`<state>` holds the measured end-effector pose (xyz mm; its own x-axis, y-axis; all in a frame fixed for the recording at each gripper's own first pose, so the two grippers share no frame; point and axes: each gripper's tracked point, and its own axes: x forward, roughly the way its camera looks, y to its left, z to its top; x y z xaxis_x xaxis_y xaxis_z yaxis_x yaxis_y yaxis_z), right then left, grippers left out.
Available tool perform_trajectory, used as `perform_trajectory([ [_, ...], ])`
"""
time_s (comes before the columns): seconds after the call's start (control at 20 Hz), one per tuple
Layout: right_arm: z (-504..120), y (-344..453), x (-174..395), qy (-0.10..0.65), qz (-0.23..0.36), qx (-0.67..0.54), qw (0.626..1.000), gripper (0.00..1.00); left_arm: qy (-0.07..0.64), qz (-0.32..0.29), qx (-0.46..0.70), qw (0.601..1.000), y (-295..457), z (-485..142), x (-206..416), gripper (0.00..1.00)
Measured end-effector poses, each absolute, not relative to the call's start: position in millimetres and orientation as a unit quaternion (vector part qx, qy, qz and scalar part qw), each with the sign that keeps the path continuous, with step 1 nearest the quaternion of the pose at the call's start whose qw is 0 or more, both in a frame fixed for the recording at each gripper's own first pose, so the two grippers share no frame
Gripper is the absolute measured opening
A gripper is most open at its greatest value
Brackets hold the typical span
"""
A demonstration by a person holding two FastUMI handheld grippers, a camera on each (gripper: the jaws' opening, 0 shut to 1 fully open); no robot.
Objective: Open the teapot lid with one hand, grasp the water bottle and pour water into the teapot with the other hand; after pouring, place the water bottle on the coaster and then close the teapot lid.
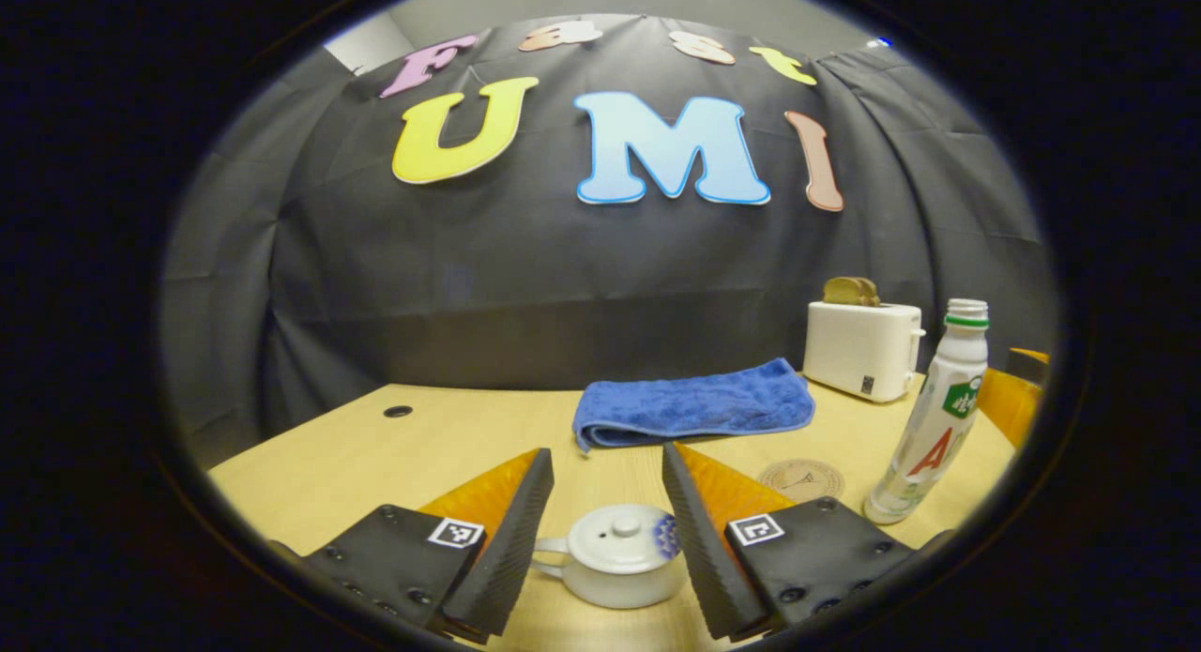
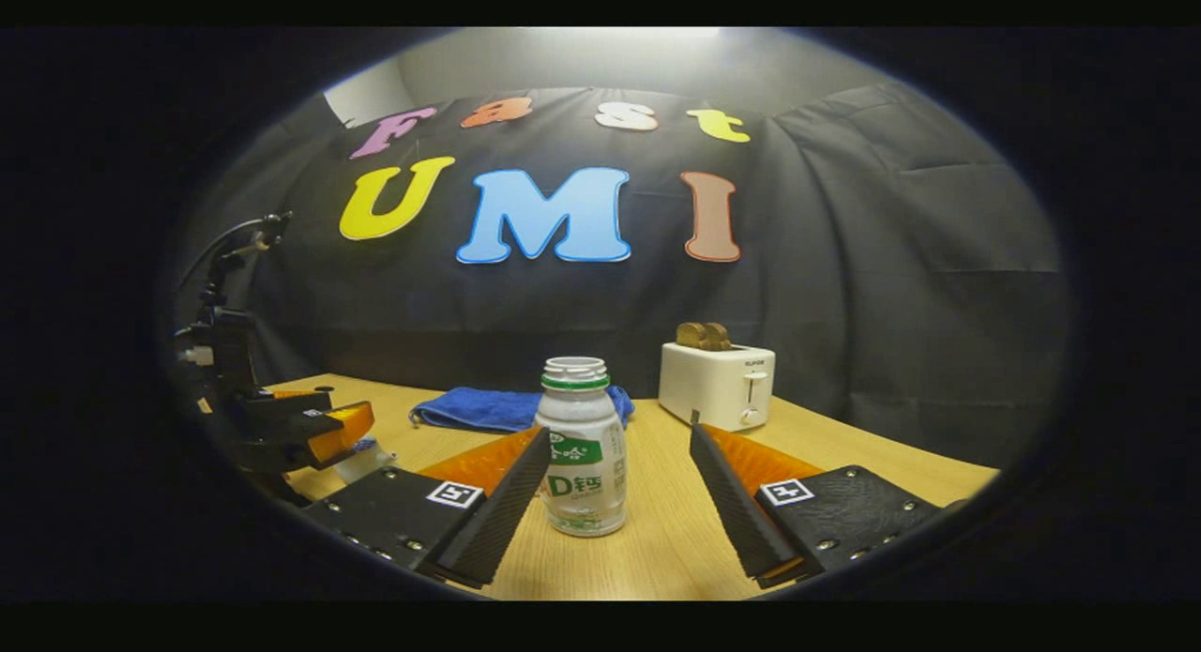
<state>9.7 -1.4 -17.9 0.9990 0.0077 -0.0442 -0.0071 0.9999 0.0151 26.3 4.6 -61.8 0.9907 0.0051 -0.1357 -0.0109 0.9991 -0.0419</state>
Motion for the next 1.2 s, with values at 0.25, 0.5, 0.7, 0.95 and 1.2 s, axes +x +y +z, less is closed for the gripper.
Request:
perform_trajectory([
  [0.25,-23.1,-1.3,9.2,0.030,0.006,0.011,0.999,0.92,0.085,0.003,-0.019,0.996,5.4,-74.8,28.7,0.81],
  [0.5,-25.3,-2.0,9.2,0.034,0.008,0.017,0.999,0.92,0.096,-0.002,-0.023,0.995,1.3,-82.2,29.9,0.72],
  [0.7,-26.5,-4.5,9.9,0.035,0.004,0.018,0.999,0.92,0.094,-0.011,-0.036,0.995,-1.5,-83.1,30.6,0.67],
  [0.95,-28.4,-1.0,8.8,0.038,0.010,0.014,0.999,0.92,0.089,-0.013,-0.024,0.996,-3.6,-79.3,33.1,0.39],
  [1.2,-28.4,0.2,9.1,0.038,0.014,0.014,0.999,0.92,0.086,-0.012,-0.020,0.996,-2.4,-73.1,33.2,0.14],
])
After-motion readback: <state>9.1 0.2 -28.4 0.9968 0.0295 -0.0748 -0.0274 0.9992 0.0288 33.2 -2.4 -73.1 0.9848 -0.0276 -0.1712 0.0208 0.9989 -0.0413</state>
